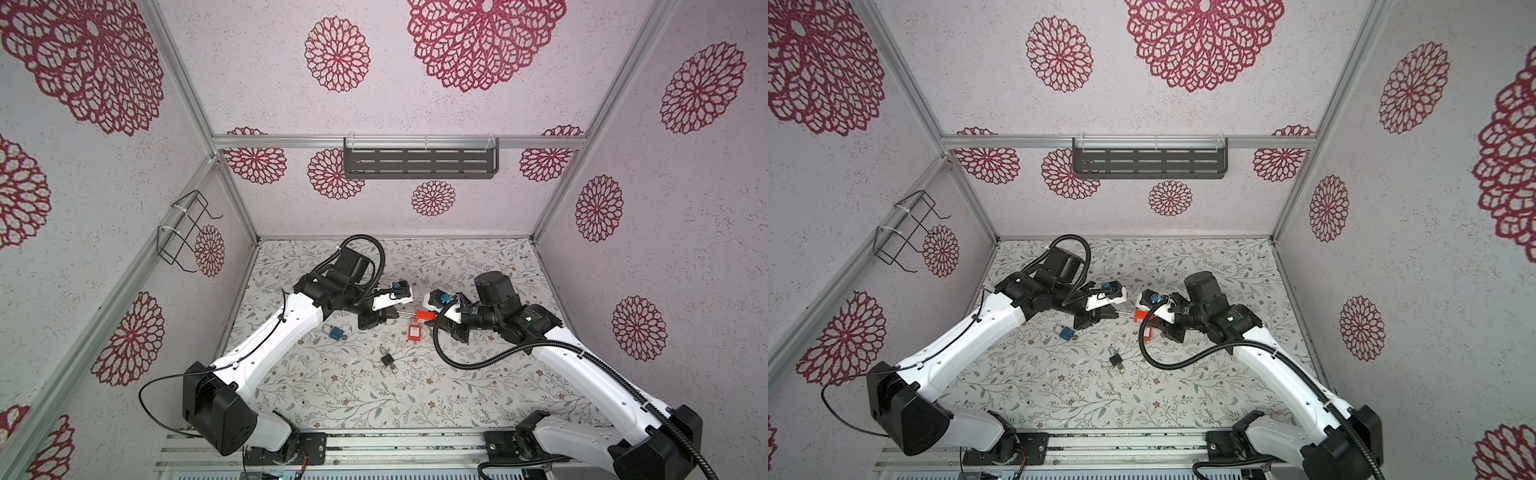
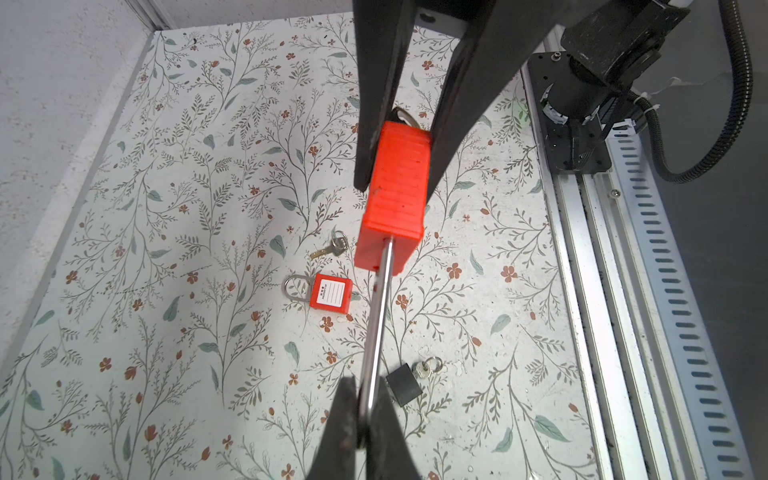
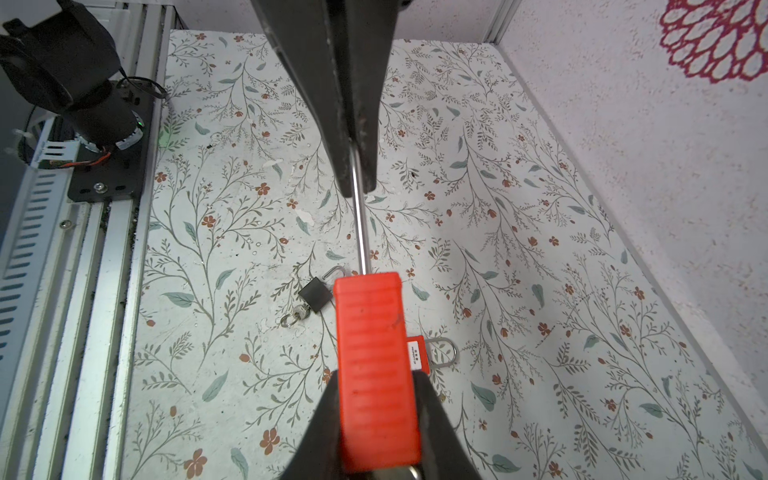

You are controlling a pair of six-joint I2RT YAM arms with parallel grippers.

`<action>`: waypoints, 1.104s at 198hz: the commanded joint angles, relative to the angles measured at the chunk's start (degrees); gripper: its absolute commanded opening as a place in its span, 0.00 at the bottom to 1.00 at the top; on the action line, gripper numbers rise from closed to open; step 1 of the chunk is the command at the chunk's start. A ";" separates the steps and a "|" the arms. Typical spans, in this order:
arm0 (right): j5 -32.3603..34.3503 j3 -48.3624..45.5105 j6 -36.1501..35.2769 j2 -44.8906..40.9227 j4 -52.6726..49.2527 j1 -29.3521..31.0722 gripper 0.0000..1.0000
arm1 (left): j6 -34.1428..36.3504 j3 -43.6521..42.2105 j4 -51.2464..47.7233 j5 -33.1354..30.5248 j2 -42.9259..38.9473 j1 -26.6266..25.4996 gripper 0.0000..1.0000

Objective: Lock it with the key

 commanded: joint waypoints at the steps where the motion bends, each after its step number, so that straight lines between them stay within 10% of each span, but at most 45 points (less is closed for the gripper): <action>1: -3.18 1.95 0.77 0.03 1.55 -0.14 0.16 | 0.33 0.92 1.91 0.34 -0.18 -1.02 0.00; 127: -9.07 3.16 4.57 3.14 3.56 -0.23 0.08 | 3.99 -4.20 8.52 2.27 -2.44 -2.22 0.00; 219: -9.36 2.81 4.33 2.79 7.85 -0.24 0.06 | 1.79 5.31 -5.10 7.83 4.05 -1.89 0.00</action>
